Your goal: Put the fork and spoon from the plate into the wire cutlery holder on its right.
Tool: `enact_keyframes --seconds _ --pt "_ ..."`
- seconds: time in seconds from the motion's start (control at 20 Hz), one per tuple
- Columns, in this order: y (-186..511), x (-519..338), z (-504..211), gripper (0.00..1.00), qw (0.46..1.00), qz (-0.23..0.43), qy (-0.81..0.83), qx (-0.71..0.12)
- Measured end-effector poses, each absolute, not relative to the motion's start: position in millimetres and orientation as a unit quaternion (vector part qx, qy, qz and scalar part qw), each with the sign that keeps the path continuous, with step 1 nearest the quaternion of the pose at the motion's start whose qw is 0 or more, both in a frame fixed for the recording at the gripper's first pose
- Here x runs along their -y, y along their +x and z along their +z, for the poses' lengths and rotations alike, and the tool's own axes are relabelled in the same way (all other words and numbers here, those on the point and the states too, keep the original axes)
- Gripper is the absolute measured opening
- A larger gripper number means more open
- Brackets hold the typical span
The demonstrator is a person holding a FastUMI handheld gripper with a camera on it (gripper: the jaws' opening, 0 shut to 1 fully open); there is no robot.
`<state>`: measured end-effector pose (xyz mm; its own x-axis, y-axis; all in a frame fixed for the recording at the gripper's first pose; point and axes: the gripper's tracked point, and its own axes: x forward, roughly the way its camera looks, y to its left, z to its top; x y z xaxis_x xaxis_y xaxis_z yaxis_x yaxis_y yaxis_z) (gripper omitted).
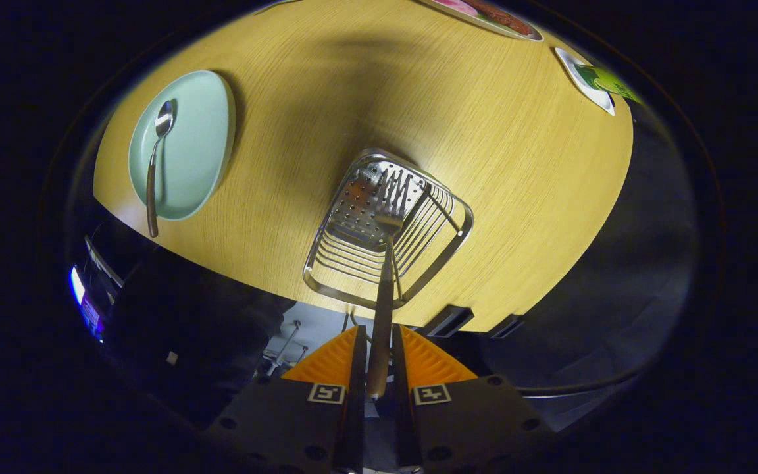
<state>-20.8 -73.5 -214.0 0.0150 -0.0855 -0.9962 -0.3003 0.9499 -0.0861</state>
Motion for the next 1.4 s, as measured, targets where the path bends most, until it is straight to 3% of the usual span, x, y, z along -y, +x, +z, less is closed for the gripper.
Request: enact_keyframes --seconds 0.45,0.55,0.65,0.8,1.05,1.4 --pt "-5 60 -172 0.5 0.855 0.045 -0.069 -0.512" --pt "-4 48 -155 0.68 0.885 0.038 -0.062 -0.461" --pt "-5 27 -134 0.74 0.912 0.04 -0.06 -0.403" --pt "-11 -45 -109 0.74 0.934 0.093 -0.02 -0.344" --pt "-5 -147 -129 0.74 0.934 0.158 -0.005 -0.32" --pt "24 -219 -192 0.74 0.923 0.172 -0.043 -0.342"
